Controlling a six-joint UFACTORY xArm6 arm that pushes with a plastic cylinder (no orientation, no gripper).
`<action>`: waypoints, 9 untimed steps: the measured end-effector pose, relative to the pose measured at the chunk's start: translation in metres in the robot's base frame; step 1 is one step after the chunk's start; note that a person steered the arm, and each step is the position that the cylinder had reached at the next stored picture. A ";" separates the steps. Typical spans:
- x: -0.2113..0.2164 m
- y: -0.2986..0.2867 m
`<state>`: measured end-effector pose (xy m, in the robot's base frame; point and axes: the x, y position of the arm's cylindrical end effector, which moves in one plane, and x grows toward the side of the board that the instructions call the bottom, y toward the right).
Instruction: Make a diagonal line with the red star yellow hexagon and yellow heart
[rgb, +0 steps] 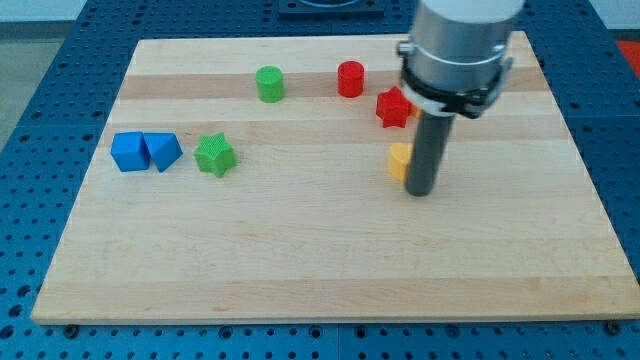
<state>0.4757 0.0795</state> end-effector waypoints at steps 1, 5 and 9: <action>-0.030 -0.033; 0.004 0.021; -0.074 -0.004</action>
<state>0.4012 0.0758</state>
